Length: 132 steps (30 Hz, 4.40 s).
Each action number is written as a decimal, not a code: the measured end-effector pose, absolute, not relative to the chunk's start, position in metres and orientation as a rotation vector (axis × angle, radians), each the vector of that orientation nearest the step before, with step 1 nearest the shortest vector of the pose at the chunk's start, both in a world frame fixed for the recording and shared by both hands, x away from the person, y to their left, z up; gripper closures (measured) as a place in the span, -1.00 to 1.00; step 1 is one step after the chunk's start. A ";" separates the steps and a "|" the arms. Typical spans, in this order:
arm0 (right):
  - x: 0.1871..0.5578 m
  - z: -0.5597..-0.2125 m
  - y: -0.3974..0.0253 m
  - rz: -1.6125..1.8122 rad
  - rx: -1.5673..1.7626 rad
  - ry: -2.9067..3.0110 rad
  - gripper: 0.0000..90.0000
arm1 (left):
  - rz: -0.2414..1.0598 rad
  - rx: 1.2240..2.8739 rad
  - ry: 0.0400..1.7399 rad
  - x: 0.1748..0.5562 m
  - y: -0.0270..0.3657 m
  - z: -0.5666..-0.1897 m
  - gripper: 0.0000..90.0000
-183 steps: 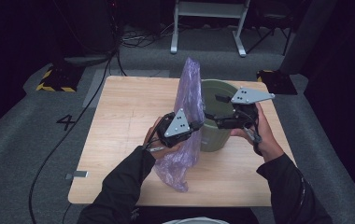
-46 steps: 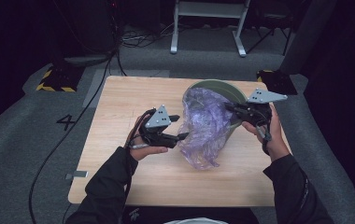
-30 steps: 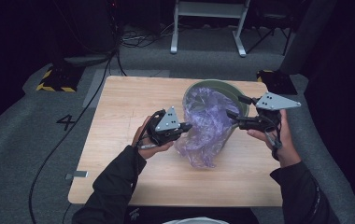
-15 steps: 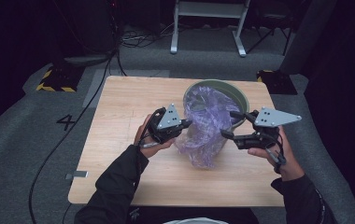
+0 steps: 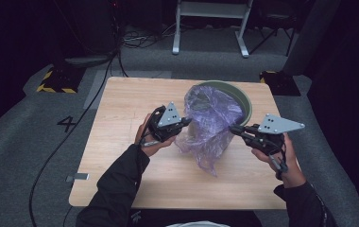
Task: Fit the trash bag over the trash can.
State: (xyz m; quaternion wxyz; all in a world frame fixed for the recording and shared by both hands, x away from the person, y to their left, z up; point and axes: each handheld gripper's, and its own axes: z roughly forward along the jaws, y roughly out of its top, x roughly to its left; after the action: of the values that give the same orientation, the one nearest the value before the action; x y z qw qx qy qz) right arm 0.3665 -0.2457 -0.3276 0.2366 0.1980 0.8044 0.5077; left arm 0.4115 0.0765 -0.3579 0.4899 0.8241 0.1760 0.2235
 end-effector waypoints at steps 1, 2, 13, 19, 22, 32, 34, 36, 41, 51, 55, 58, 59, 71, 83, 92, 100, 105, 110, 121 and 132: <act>0.367 -0.328 -0.250 1.386 0.556 2.201 0.95 | 0.545 2.002 0.431 0.413 0.077 -0.358 0.99; 0.367 -0.328 -0.253 1.380 0.571 2.189 0.95 | 0.549 2.000 0.440 0.414 0.078 -0.359 0.99; 0.385 -0.339 -0.295 1.278 0.763 2.067 0.93 | 0.574 1.981 0.504 0.434 0.083 -0.360 0.99; 0.401 -0.344 -0.308 1.248 0.850 2.028 0.93 | 0.593 1.978 0.525 0.443 0.085 -0.360 0.99; 0.409 -0.344 -0.311 1.239 0.873 2.011 0.93 | 0.598 1.973 0.539 0.448 0.085 -0.361 0.99; 0.437 -0.348 -0.314 1.222 0.916 1.966 0.93 | 0.601 1.949 0.589 0.466 0.084 -0.364 0.99; 0.442 -0.350 -0.314 1.218 0.931 1.956 0.93 | 0.604 1.949 0.602 0.471 0.085 -0.365 0.99; 0.446 -0.352 -0.316 1.230 0.948 1.950 0.93 | 0.599 1.953 0.618 0.475 0.085 -0.367 0.99; 0.458 -0.357 -0.315 1.226 0.981 1.944 0.93 | 0.580 1.967 0.664 0.487 0.084 -0.374 0.99; 0.481 -0.377 -0.315 1.215 1.066 1.956 0.93 | 0.533 2.012 0.746 0.506 0.082 -0.397 0.99; 0.486 -0.389 -0.315 1.221 1.093 1.965 0.94 | 0.504 2.032 0.779 0.512 0.082 -0.409 0.99; 0.490 -0.399 -0.314 1.230 1.120 1.970 0.96 | 0.469 2.039 0.788 0.516 0.081 -0.417 0.99; 0.491 -0.402 -0.314 1.230 1.122 1.971 0.97 | 0.454 2.048 0.792 0.516 0.080 -0.420 0.99; 0.496 -0.426 -0.301 1.254 1.123 2.042 1.00 | 0.367 2.077 0.823 0.519 0.080 -0.445 0.99; 0.478 -0.427 -0.289 1.267 1.001 2.133 1.00 | 0.329 2.098 0.722 0.495 0.084 -0.446 0.99; 0.463 -0.432 -0.292 1.343 0.959 2.160 1.00 | 0.329 2.102 0.682 0.473 0.099 -0.448 0.99; 0.456 -0.428 -0.295 1.305 0.936 2.151 1.00 | 0.465 2.039 0.757 0.467 0.124 -0.434 0.63; 0.460 -0.416 -0.304 1.345 0.970 2.079 0.96 | 0.477 1.956 0.787 0.468 0.137 -0.421 0.12; 0.461 -0.408 -0.308 1.345 0.979 2.044 0.97 | 0.449 1.856 0.808 0.468 0.153 -0.413 -0.32; 0.467 -0.394 -0.311 1.306 0.974 2.008 0.98 | 0.446 1.737 0.754 0.471 0.158 -0.382 -0.53; 0.476 -0.391 -0.304 1.285 0.973 2.021 0.98 | 0.488 1.808 0.766 0.491 0.128 -0.368 0.20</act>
State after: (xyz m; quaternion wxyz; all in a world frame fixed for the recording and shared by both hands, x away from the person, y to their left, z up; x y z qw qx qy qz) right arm 0.4759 -0.3040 -0.3912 0.2749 0.3618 0.7517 0.4780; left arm 0.4912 0.1282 -0.3676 0.5307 0.7574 0.3209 0.2043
